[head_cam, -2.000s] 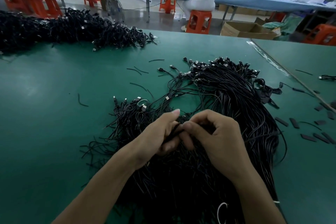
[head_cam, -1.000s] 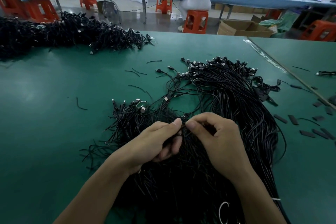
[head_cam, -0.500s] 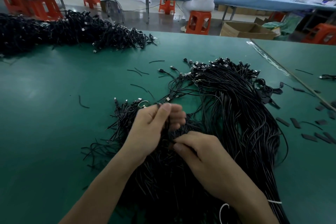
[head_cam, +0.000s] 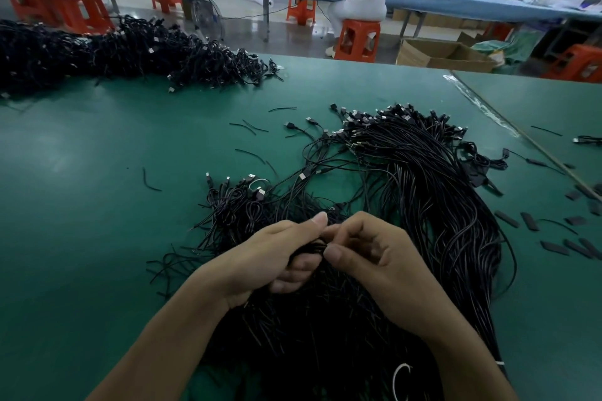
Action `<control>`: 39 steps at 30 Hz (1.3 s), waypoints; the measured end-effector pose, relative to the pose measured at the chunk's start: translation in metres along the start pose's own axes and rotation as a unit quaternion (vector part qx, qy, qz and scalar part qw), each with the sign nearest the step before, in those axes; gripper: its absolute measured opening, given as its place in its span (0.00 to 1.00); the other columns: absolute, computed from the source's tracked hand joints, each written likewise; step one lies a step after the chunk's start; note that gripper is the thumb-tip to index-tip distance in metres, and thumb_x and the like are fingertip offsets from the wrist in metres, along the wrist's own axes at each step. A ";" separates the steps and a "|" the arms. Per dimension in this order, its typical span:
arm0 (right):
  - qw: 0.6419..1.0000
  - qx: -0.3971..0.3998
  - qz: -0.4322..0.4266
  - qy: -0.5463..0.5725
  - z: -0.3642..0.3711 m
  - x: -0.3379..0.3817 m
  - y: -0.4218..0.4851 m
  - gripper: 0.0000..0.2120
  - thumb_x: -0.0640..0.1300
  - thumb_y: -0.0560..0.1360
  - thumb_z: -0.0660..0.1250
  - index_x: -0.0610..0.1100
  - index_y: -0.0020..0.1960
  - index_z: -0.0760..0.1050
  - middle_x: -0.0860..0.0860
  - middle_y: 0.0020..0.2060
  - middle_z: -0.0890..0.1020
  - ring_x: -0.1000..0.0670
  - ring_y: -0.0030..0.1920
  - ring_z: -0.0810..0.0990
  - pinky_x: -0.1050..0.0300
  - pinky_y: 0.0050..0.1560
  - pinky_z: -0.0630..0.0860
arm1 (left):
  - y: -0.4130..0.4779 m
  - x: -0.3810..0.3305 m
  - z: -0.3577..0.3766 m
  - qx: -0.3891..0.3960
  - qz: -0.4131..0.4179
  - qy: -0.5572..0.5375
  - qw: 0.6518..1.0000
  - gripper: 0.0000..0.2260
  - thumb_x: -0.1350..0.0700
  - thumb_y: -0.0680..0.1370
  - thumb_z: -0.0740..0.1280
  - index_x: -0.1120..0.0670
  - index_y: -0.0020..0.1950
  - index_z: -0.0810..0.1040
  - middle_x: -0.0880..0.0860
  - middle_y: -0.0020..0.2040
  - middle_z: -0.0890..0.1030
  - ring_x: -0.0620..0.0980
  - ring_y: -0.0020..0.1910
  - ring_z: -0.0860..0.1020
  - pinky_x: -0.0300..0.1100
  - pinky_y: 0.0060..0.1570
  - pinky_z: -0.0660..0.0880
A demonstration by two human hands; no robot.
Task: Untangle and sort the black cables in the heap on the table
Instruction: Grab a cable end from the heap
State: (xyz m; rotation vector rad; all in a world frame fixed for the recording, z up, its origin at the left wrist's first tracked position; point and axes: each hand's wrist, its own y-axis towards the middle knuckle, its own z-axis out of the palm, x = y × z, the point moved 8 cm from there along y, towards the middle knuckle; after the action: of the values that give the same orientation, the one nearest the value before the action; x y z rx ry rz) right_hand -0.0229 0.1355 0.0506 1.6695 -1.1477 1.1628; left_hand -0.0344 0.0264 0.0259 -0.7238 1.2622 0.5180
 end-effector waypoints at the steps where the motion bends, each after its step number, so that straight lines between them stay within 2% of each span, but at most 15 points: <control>1: 1.000 0.014 -0.004 -0.011 0.002 0.001 0.000 0.06 0.48 0.75 0.73 0.50 0.42 0.76 0.57 0.43 0.83 0.56 0.43 0.81 0.60 0.45 0.77 | 0.000 0.002 -0.001 0.004 -0.001 0.004 1.000 0.24 0.39 0.81 0.57 0.47 0.28 0.74 0.43 0.24 0.65 0.41 0.21 0.62 0.31 0.22 0.62; 5: 0.997 0.016 -0.012 -0.079 0.002 0.003 -0.002 0.07 0.45 0.75 0.71 0.53 0.42 0.74 0.53 0.38 0.81 0.50 0.38 0.79 0.56 0.40 0.77 | 0.001 0.006 -0.005 -0.027 0.007 0.077 0.997 0.24 0.44 0.82 0.58 0.48 0.26 0.65 0.48 0.25 0.73 0.46 0.26 0.72 0.36 0.31 0.69; 8: 0.990 -0.016 -0.031 -0.139 0.003 0.008 -0.002 0.09 0.43 0.77 0.70 0.54 0.42 0.73 0.55 0.37 0.81 0.56 0.35 0.78 0.64 0.36 0.75 | 0.005 0.007 -0.014 -0.092 0.013 0.097 0.991 0.24 0.52 0.84 0.59 0.50 0.26 0.67 0.48 0.26 0.69 0.46 0.29 0.68 0.38 0.34 0.66; 10: 0.986 -0.046 -0.050 -0.150 0.005 0.011 -0.001 0.10 0.42 0.77 0.70 0.54 0.42 0.72 0.56 0.37 0.80 0.56 0.35 0.78 0.66 0.34 0.73 | 0.006 0.004 -0.017 -0.136 0.019 0.069 0.988 0.19 0.57 0.83 0.60 0.58 0.31 0.72 0.52 0.29 0.70 0.47 0.30 0.69 0.40 0.35 0.67; 12: 0.983 -0.069 -0.074 -0.155 0.006 0.015 0.001 0.11 0.41 0.77 0.70 0.54 0.42 0.72 0.58 0.37 0.80 0.57 0.36 0.78 0.70 0.33 0.71 | 0.007 0.003 -0.011 -0.140 0.007 -0.027 0.990 0.18 0.59 0.82 0.57 0.58 0.33 0.76 0.53 0.31 0.75 0.47 0.30 0.76 0.39 0.33 0.73; 14: 0.980 -0.088 -0.089 -0.155 0.004 0.019 0.004 0.10 0.41 0.76 0.70 0.52 0.42 0.73 0.59 0.38 0.80 0.57 0.37 0.79 0.72 0.34 0.71 | 0.008 0.009 0.001 -0.103 -0.045 -0.137 0.984 0.21 0.54 0.82 0.54 0.54 0.33 0.78 0.55 0.31 0.79 0.51 0.29 0.79 0.41 0.28 0.77; 15: 0.980 -0.095 -0.093 -0.149 0.002 0.020 0.006 0.09 0.40 0.76 0.70 0.51 0.42 0.73 0.58 0.37 0.80 0.57 0.36 0.79 0.72 0.34 0.70 | 0.009 0.013 0.005 -0.082 -0.070 -0.146 0.983 0.24 0.49 0.83 0.52 0.55 0.35 0.80 0.57 0.32 0.80 0.53 0.28 0.79 0.42 0.26 0.77; 18: 0.981 -0.102 -0.098 -0.130 -0.002 0.022 0.009 0.09 0.39 0.76 0.71 0.50 0.42 0.75 0.54 0.34 0.82 0.58 0.32 0.80 0.72 0.34 0.72 | 0.010 0.023 -0.004 -0.106 -0.108 -0.026 0.988 0.32 0.38 0.81 0.51 0.57 0.30 0.79 0.56 0.24 0.73 0.49 0.18 0.67 0.33 0.18 0.62; 20: 0.980 -0.109 -0.072 -0.148 -0.008 0.016 0.011 0.07 0.42 0.76 0.71 0.51 0.42 0.77 0.57 0.36 0.82 0.58 0.37 0.81 0.71 0.37 0.73 | 0.011 0.020 -0.018 -0.165 -0.072 0.039 0.983 0.30 0.38 0.82 0.53 0.53 0.29 0.78 0.53 0.22 0.70 0.46 0.16 0.60 0.30 0.18 0.56; 22: 0.977 -0.120 -0.009 -0.175 -0.019 0.001 0.011 0.04 0.50 0.77 0.69 0.53 0.44 0.78 0.58 0.37 0.82 0.61 0.40 0.80 0.72 0.40 0.73 | 0.009 0.018 -0.032 -0.212 -0.036 0.064 0.974 0.28 0.40 0.83 0.53 0.53 0.32 0.79 0.51 0.22 0.69 0.45 0.16 0.59 0.30 0.18 0.55; 24: 0.965 -0.109 0.075 -0.226 -0.031 -0.020 0.007 0.08 0.57 0.75 0.68 0.54 0.44 0.77 0.57 0.36 0.81 0.62 0.40 0.79 0.71 0.39 0.73 | 0.006 0.017 -0.044 -0.250 -0.013 0.065 0.966 0.28 0.40 0.83 0.54 0.53 0.29 0.76 0.48 0.21 0.66 0.44 0.17 0.58 0.32 0.17 0.55; 28: 0.916 -0.004 0.191 -0.352 -0.018 -0.055 -0.004 0.12 0.61 0.74 0.70 0.53 0.41 0.77 0.56 0.35 0.80 0.57 0.36 0.79 0.56 0.41 0.80 | 0.000 0.012 -0.061 -0.322 0.028 0.061 0.944 0.26 0.40 0.83 0.53 0.55 0.30 0.61 0.47 0.23 0.60 0.45 0.20 0.56 0.30 0.18 0.57; 30: 0.909 0.001 0.196 -0.369 -0.010 -0.059 -0.005 0.12 0.61 0.75 0.69 0.53 0.40 0.76 0.56 0.35 0.79 0.56 0.36 0.79 0.54 0.41 0.81 | -0.001 0.011 -0.064 -0.345 0.041 0.047 0.936 0.25 0.41 0.83 0.53 0.52 0.30 0.58 0.46 0.23 0.59 0.45 0.21 0.55 0.31 0.19 0.56; 33: 0.911 -0.007 0.189 -0.367 -0.006 -0.057 -0.004 0.08 0.56 0.77 0.68 0.54 0.43 0.77 0.57 0.38 0.78 0.57 0.38 0.79 0.55 0.43 0.81 | -0.002 0.012 -0.068 -0.362 0.051 0.015 0.931 0.25 0.41 0.84 0.52 0.50 0.29 0.59 0.47 0.23 0.59 0.45 0.21 0.55 0.33 0.18 0.54; 39: 0.913 -0.041 0.196 -0.356 -0.014 -0.051 -0.007 0.08 0.54 0.78 0.68 0.51 0.45 0.81 0.57 0.38 0.80 0.55 0.39 0.80 0.52 0.44 0.82 | 0.001 0.015 -0.062 -0.314 0.047 -0.032 0.948 0.28 0.35 0.81 0.48 0.48 0.27 0.65 0.46 0.24 0.59 0.45 0.21 0.55 0.35 0.19 0.53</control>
State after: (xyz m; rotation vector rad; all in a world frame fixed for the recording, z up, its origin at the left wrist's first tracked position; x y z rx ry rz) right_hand -0.0285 0.1631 0.0046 1.9095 -2.0289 0.7023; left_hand -0.0728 -0.0186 0.0031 -1.1693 1.0719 1.0387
